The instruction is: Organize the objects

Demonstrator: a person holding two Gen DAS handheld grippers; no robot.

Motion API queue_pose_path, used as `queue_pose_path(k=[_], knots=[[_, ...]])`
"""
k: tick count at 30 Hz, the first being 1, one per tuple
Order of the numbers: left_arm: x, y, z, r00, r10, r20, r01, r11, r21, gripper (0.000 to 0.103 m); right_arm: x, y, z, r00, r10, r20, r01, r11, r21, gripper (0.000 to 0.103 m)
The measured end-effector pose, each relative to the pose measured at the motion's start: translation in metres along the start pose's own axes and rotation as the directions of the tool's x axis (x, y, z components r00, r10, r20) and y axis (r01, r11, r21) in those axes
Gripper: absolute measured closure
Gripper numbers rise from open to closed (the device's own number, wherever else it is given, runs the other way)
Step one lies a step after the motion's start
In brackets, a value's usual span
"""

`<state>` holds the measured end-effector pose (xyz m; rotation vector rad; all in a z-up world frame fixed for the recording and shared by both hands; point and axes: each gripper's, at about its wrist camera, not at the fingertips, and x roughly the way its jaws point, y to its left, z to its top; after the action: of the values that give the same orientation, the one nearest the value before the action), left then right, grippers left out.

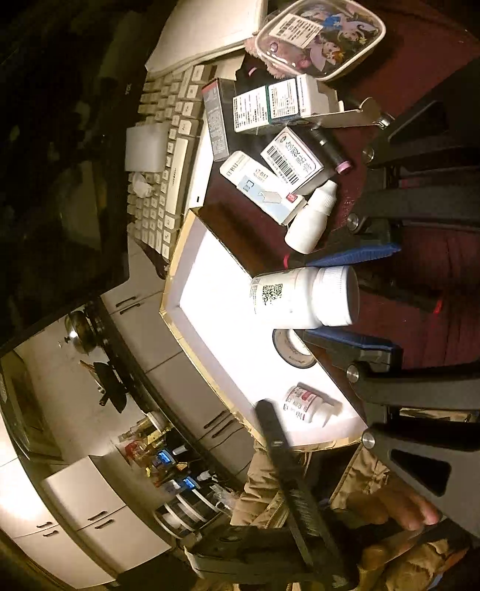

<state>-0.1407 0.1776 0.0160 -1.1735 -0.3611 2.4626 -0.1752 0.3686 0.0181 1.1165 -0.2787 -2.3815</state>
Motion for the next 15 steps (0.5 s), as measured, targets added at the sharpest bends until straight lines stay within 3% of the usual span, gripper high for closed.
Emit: queue_pose_path(k=[3,6,10,12,15], knots=[[0.025,-0.021,-0.018,0.993,-0.038,-0.111,0.041,0.999,0.023,0.085,-0.004,-0.017,-0.007,0.996,-0.091,0.005,0.091,0.996,0.023,0.070],[0.048,-0.033,-0.027,0.984,0.016,-0.180,-0.006,0.998,0.055,0.085,-0.010,-0.034,-0.016,0.986,-0.168,0.003,0.167,0.985,0.046,0.070],[0.068,-0.029,-0.031,0.969,0.031,-0.246,-0.036,0.999,-0.017,0.084,-0.011,-0.042,-0.032,0.985,-0.170,-0.026,0.171,0.984,0.051,0.070],[0.075,-0.027,-0.032,0.966,0.019,-0.257,-0.033,0.998,-0.048,0.070,-0.012,-0.041,-0.038,0.983,-0.184,-0.024,0.185,0.982,0.037,0.070],[0.074,-0.037,-0.032,0.968,0.071,-0.241,-0.075,0.997,-0.009,0.067,-0.010,-0.042,-0.046,0.984,-0.178,-0.024,0.179,0.983,0.035,0.070]])
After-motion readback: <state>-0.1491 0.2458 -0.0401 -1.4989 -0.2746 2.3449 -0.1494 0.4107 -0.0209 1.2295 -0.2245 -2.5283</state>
